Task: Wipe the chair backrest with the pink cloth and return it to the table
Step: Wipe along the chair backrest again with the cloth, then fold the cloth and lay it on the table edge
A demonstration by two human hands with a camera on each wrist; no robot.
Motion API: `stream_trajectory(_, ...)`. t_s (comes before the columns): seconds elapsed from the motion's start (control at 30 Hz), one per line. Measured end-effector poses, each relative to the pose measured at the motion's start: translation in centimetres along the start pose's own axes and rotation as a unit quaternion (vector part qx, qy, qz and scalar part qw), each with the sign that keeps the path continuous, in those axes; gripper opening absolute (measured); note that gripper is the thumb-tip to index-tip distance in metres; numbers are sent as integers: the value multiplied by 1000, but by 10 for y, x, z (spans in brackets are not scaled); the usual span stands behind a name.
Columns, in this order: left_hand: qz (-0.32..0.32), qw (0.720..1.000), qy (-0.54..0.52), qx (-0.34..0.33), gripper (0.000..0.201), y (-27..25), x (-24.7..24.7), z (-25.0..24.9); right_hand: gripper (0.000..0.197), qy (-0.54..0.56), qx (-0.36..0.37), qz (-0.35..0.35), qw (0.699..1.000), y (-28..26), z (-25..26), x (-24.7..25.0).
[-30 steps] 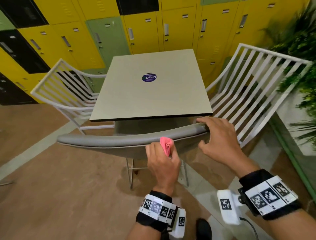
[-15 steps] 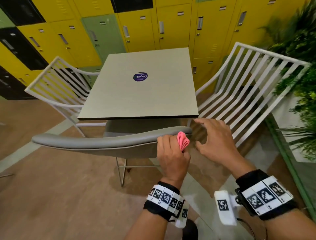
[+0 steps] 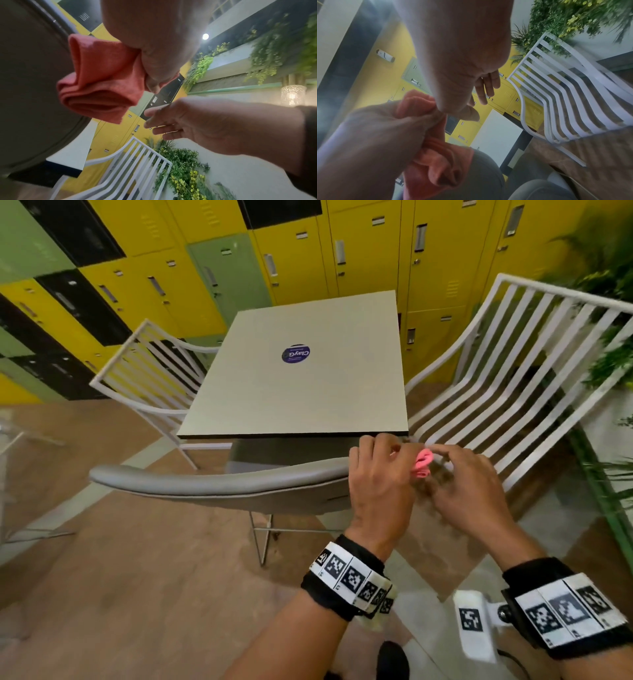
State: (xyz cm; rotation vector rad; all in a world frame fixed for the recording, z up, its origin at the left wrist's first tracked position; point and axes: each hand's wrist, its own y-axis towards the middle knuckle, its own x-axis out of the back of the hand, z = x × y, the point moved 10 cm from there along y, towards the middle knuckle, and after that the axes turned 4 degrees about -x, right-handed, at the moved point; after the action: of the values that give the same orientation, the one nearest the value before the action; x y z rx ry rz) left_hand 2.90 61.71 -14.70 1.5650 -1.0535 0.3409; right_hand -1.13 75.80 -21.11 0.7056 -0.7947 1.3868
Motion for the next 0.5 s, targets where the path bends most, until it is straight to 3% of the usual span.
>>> stream_trajectory(0.1, 8, 1000, 1, -21, 37, 9, 6, 8, 50, 34, -2, 0, 999, 3, 13, 0)
stream_trajectory(0.2, 77, 997, 4, -19, 28, 4, 4, 39, 43, 55, 21, 2, 998, 4, 38, -2)
stream_trajectory(0.27, 100, 995, 26, -16, 44, -5, 12, 57, 41, 55, 37, 5, 998, 4, 54, -4)
stream_trajectory(0.43, 54, 998, 44, -6, 44, -25, 59, 98, 39, 51, 81, 14, 995, -9, 97, -15)
stream_trajectory(0.5, 33, 998, 49, 30, 60, -38, 77, 129, 37, 49, 111, 15, 992, -15, 115, -21)
